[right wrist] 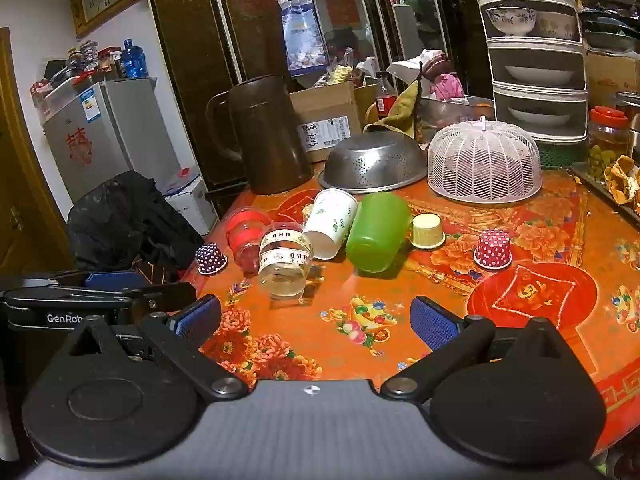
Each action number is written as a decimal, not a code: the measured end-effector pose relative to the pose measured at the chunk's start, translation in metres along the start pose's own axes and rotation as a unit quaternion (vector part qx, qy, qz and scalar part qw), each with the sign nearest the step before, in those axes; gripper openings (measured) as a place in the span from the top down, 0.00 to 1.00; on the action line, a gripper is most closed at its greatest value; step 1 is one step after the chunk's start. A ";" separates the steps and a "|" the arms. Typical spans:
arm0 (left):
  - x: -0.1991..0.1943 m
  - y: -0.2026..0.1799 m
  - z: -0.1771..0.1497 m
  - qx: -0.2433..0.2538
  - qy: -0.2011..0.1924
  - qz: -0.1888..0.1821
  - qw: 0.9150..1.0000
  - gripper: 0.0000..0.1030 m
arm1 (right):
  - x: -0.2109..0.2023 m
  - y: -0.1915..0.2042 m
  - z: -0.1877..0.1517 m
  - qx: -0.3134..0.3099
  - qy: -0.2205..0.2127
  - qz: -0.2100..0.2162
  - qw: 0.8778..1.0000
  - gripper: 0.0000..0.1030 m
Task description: Flip cup upright
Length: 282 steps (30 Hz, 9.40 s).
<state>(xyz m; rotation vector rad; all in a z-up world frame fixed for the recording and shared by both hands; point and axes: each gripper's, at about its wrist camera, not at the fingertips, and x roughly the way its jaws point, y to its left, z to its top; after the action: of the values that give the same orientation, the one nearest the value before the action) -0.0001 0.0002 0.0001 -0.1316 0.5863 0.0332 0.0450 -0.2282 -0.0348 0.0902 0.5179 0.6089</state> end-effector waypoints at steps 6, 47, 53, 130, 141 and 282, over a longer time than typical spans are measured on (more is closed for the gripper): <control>-0.001 0.002 -0.001 -0.001 0.000 0.002 1.000 0.06 | 0.000 -0.003 -0.001 -0.002 0.000 0.000 1.000 0.01; 0.005 -0.009 -0.003 0.014 0.016 0.001 1.000 0.06 | -0.001 -0.001 -0.003 0.008 0.004 0.017 1.000 0.01; 0.006 -0.007 -0.003 0.013 0.017 0.002 1.000 0.06 | -0.001 -0.001 -0.003 0.008 0.005 0.016 1.000 0.01; 0.012 -0.012 0.030 0.024 -0.007 0.027 0.999 0.04 | -0.003 -0.011 -0.006 0.008 0.006 0.034 0.999 0.01; 0.174 -0.007 0.123 -0.007 0.149 0.024 0.988 0.09 | -0.002 -0.041 -0.012 0.043 0.012 0.036 0.998 0.01; 0.001 0.055 -0.054 -0.171 0.063 -0.168 0.969 0.20 | 0.038 -0.010 -0.003 0.061 0.108 0.019 0.992 0.36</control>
<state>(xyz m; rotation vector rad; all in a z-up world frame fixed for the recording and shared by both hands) -0.0322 0.0474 -0.0511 -0.5699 0.6747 -0.2065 0.0753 -0.2155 -0.0563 0.1514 0.7643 0.6280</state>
